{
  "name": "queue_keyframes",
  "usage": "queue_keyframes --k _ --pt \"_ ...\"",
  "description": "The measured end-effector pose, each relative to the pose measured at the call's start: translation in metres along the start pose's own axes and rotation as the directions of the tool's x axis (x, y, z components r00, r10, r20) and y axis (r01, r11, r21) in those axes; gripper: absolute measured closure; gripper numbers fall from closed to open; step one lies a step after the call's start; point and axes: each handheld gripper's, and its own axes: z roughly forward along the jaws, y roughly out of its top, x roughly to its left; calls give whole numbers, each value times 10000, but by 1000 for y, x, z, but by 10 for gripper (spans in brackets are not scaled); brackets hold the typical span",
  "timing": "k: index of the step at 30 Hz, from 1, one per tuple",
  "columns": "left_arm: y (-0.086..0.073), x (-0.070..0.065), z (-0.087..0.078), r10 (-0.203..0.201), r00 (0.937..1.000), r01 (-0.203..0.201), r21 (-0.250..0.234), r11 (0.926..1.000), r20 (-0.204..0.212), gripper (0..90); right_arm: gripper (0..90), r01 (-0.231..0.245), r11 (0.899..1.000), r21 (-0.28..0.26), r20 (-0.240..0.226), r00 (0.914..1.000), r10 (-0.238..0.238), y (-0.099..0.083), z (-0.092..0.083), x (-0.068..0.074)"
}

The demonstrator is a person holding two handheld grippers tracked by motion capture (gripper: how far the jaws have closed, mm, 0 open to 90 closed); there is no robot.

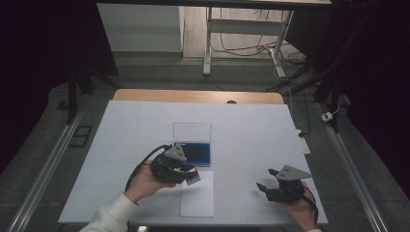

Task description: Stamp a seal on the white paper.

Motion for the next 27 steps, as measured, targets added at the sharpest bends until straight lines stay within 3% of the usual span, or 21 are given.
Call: queue_keyframes --k 11,27 --pt "-1 -9 12 194 9997 -196 138 9997 140 700 290 31 10000 66 8 10000 -31 -1 0 0" --pt "-7 -10 34 357 9993 -349 669 9972 -106 700 290 43 9999 101 -5 10000 -43 -1 0 0"
